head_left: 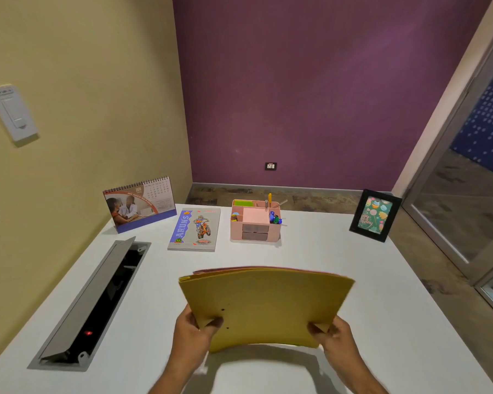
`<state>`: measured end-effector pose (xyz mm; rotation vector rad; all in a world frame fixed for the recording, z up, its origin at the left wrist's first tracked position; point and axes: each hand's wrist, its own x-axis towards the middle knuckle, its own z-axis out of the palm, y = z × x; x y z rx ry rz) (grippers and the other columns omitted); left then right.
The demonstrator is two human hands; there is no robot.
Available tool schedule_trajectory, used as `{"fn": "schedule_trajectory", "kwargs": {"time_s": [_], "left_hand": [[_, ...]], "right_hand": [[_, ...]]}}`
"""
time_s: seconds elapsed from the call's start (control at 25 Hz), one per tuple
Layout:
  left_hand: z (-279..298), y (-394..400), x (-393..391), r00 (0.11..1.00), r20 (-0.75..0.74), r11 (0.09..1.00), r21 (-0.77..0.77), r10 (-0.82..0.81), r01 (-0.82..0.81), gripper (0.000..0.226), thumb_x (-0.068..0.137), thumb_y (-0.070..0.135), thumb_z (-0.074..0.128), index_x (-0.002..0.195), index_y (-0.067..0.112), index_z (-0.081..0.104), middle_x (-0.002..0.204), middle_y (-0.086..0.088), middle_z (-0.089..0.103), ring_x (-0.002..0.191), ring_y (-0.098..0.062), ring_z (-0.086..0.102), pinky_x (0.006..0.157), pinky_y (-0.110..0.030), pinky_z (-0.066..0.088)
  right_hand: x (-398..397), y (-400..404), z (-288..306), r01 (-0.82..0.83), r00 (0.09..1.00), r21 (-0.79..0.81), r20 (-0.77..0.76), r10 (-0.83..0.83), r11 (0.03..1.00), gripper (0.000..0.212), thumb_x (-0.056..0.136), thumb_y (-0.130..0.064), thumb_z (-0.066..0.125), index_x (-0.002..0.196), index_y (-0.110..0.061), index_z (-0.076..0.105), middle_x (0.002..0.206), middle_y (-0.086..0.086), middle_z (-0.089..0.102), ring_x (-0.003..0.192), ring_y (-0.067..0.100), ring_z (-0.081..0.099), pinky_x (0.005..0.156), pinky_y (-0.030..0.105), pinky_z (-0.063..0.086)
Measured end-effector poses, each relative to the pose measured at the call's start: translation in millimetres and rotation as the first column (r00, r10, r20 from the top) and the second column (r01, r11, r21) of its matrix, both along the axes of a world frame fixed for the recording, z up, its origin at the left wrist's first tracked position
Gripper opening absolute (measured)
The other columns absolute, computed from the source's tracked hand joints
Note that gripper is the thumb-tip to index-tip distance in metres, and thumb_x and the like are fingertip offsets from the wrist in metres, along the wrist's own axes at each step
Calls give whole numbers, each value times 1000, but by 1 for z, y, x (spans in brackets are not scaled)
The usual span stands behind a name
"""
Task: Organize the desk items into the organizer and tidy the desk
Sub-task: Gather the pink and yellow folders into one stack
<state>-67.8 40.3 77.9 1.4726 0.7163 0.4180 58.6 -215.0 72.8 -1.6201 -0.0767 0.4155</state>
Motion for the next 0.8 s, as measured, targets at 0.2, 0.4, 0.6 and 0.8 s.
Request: {"fn": "schedule_trajectory", "kwargs": {"time_s": [0.2,0.4,0.6,0.8], "left_hand": [[-7,-8,5,992,-89,995,29,-91,94,47,75,1,79,114,17,58,106,-1,70,100,-21,64,90,-39,53],[-21,-6,7,966,-236,989,73,-107,127,46,78,3,76,114,22,54,105,4,66,101,-23,61,96,-39,49],[-40,-2,8,920,-382,966,189,-92,175,32,76,5,76,100,17,59,91,-2,69,91,-26,64,81,-31,49],[-36,-9,25,933,-328,951,212,-147,224,31,84,6,68,109,22,60,96,4,70,90,-16,65,78,-25,51]], "right_hand": [[6,-1,-19,14,999,-120,-41,-19,993,24,83,7,67,93,-15,66,89,-2,77,82,15,72,72,27,53],[11,-4,-39,-9,1000,-353,12,14,935,15,80,-5,73,91,-14,70,81,-8,75,82,17,71,68,27,53],[6,-3,-47,-40,999,-535,-1,47,844,6,80,-15,71,80,-16,65,70,-7,67,70,16,64,62,25,50],[14,-8,-49,34,998,-426,-28,-51,904,17,88,-5,63,93,-20,59,85,2,66,72,8,59,47,4,43]]}}
